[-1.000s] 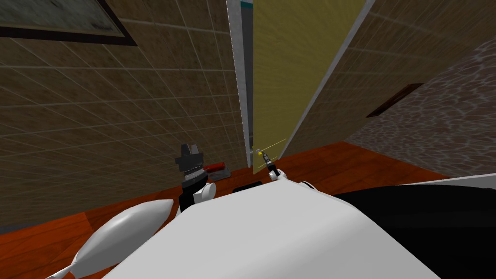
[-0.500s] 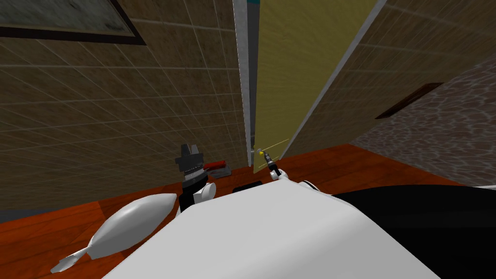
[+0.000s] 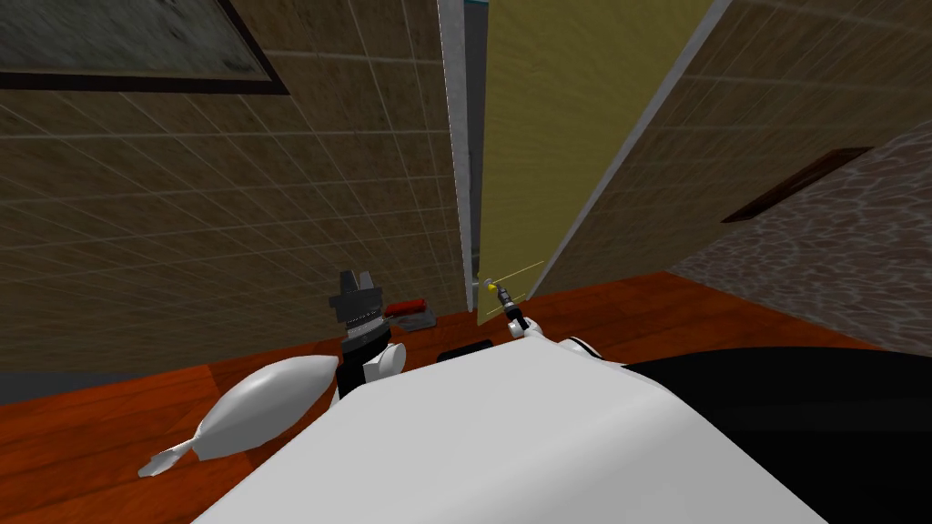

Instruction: Pull the door open

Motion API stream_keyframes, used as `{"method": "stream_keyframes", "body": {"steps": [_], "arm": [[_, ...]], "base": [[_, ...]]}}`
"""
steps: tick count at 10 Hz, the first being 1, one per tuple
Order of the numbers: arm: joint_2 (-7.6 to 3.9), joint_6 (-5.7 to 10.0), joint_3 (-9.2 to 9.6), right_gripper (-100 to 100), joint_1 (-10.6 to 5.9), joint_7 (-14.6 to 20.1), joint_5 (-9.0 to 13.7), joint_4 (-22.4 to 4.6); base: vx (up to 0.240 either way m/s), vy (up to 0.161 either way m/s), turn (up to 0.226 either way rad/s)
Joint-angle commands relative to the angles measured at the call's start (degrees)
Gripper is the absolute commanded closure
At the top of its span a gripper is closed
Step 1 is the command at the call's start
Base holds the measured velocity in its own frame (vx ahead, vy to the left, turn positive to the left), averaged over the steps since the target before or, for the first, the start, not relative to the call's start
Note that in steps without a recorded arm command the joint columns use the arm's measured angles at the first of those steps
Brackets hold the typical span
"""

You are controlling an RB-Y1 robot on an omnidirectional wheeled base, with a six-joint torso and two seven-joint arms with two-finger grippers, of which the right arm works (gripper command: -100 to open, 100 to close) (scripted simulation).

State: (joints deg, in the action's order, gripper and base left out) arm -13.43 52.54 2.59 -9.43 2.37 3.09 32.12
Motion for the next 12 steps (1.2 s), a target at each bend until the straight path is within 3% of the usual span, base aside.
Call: {"method": "stream_keyframes", "body": {"steps": [1,2,9,12], "arm": [[1.24,-0.78,1.05,100,1.11,0.0,-0.5,2.5],[1.24,-0.78,1.05,100,1.11,0.0,-0.5,2.5],[0.49,-0.86,2.42,100,1.17,10.3,2.4,2.3],[0.49,-0.86,2.42,100,1.17,10.4,2.4,2.3]], "base": [[-0.008,0.006,-0.018],[0.000,0.000,0.000],[-0.037,-0.017,0.077],[-0.021,-0.005,0.018]]}}
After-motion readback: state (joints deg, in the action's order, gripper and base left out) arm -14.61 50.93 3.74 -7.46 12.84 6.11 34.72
